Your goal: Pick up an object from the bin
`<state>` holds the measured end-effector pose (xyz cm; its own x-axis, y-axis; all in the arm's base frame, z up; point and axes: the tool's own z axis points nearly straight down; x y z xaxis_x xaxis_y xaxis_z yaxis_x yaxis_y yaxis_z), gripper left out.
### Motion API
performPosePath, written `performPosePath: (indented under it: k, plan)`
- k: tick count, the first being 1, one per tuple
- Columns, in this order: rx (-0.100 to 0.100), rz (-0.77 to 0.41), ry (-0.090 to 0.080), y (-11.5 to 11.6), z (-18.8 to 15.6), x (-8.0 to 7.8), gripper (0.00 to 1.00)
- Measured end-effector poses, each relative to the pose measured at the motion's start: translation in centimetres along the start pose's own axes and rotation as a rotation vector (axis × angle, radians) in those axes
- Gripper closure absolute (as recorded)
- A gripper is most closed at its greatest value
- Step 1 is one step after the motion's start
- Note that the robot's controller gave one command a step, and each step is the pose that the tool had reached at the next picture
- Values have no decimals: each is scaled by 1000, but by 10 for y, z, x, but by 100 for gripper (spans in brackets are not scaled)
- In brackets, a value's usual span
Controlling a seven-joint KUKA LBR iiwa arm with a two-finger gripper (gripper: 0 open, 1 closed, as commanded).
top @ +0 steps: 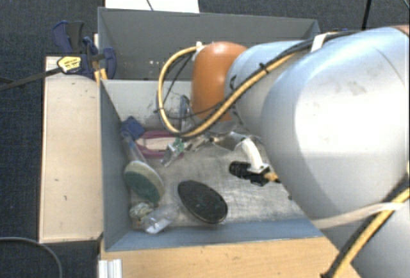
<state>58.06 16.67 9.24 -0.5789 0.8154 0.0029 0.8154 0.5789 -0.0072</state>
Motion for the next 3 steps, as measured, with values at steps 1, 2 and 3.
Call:
performPosePath:
  k: [1,2,3]
  plan:
    - [-9,375,-4,-41,-33,-68,0]
    - [-6,259,3,-42,-60,55,0]
    - [-4,71,-2,-91,-33,50,0]
